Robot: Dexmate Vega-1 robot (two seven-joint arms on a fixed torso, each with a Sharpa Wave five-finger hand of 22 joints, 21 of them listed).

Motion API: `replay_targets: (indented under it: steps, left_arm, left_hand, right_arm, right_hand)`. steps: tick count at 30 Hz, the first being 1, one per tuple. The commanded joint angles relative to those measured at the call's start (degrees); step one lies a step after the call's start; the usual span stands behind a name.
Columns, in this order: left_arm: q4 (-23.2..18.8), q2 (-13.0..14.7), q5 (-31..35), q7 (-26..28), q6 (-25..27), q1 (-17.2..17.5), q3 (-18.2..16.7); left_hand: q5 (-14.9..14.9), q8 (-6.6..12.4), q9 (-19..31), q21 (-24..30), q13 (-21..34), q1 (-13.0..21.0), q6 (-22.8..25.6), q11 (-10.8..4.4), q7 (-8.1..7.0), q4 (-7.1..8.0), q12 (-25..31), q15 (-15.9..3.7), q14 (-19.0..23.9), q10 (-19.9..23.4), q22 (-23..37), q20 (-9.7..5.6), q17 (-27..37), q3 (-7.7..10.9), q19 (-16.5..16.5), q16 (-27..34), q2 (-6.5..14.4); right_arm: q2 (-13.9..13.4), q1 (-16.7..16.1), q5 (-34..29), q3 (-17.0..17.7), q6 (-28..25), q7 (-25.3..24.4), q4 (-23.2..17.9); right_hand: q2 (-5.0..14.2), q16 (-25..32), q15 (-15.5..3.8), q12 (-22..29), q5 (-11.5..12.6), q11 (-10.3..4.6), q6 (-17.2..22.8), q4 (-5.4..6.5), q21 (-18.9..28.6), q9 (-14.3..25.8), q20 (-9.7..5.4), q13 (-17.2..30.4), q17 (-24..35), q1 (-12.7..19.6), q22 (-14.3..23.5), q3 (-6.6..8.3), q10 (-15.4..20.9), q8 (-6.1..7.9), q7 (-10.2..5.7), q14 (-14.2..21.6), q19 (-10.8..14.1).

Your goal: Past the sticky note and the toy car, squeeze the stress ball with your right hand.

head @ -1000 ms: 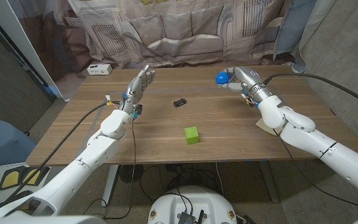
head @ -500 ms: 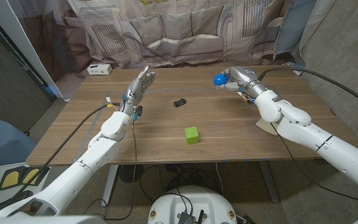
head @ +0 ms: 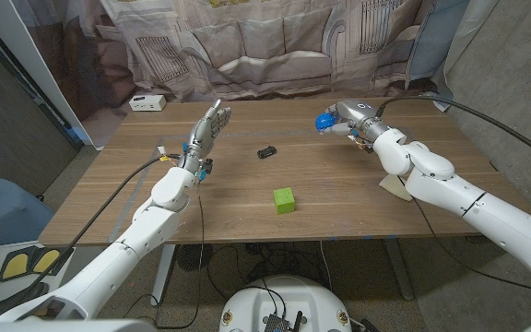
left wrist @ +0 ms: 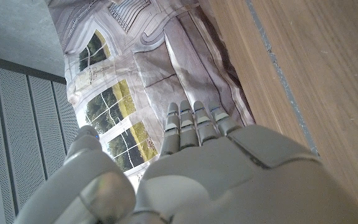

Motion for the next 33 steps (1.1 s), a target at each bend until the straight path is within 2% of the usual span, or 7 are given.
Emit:
replay_targets:
  steps: [1,6,12,21,33]
  left_arm:
    - [-1.4,0.4,0.0,1.1,0.5,1.3,-0.5]
    - [-1.8,0.7,-0.1,1.2,1.1,1.6,-0.6]
    - [-1.9,0.6,-0.1,1.4,1.0,1.7,-0.6]
    - [-1.9,0.6,-0.2,1.1,1.1,1.5,-0.5]
    - [-1.0,0.0,-0.4,0.8,0.8,1.2,-0.2]
  left_hand:
    - [0.0,-0.11,0.3,-0.2,0.3,0.2,-0.2,0.11,-0.02,-0.21,0.0,-0.07,0.7,0.5,0.3,-0.04,0.1,0.0,0.6,-0.1,0.4]
    - [0.0,-0.14,0.3,-0.2,0.3,0.2,-0.3,-0.17,-0.09,-0.23,-0.1,-0.08,0.7,0.3,0.3,-0.08,0.1,0.0,0.6,-0.1,0.4]
    - [0.0,-0.43,0.3,-0.2,0.3,0.2,-1.2,0.37,-0.22,-0.26,-0.1,0.08,0.7,0.3,0.3,-0.08,0.1,-0.01,0.6,-0.1,0.4]
    - [0.0,-0.82,0.3,-0.2,0.3,0.3,-2.7,0.34,-0.51,-0.3,-0.2,0.16,0.6,0.2,0.3,-0.02,0.1,-0.02,0.7,-0.1,0.4]
    - [0.0,-0.66,0.3,-0.2,0.3,0.3,-2.8,0.36,-0.45,-0.35,-0.2,0.16,0.6,0.1,0.3,-0.1,0.1,-0.02,0.7,-0.1,0.4]
  right_arm:
    - [0.6,3.1,-1.1,-2.4,-1.4,4.5,1.7]
    - [0.8,4.1,-1.8,-3.4,-1.9,6.2,2.1]
    - [1.4,5.7,-2.2,-4.8,-1.9,8.3,3.8]
    - [2.1,8.0,-3.7,-7.2,-2.7,11.8,6.1]
    - [2.6,9.5,-5.1,-8.8,-3.8,13.9,7.7]
  right_hand:
    - [0.04,0.0,-0.95,0.2,0.4,-0.49,0.6,0.43,-0.2,0.1,-0.02,0.1,0.1,-0.4,0.0,0.19,0.5,0.33,0.21,0.8,0.5]
    - [0.05,-0.3,-0.64,0.0,0.4,-0.35,0.4,0.26,-0.3,0.0,-0.02,0.0,0.0,-0.3,0.0,0.24,0.4,0.22,0.34,0.2,0.3]
    - [0.1,-0.3,-0.54,-0.1,0.4,-0.35,0.3,0.26,-0.5,0.0,0.14,-0.1,0.0,-0.4,0.0,0.18,0.1,0.15,0.33,0.1,0.1]
    - [0.31,-0.4,-0.51,-0.2,0.4,-0.46,0.2,0.24,-0.7,0.0,0.24,-0.2,0.0,-0.5,0.0,0.22,-0.1,0.08,0.43,-0.2,0.0]
    - [0.57,-1.0,-0.31,-0.8,0.4,-0.31,-1.1,0.19,-1.3,-0.1,0.22,-0.4,0.0,-0.9,0.0,0.17,-1.4,-0.4,0.59,-1.5,-0.8]
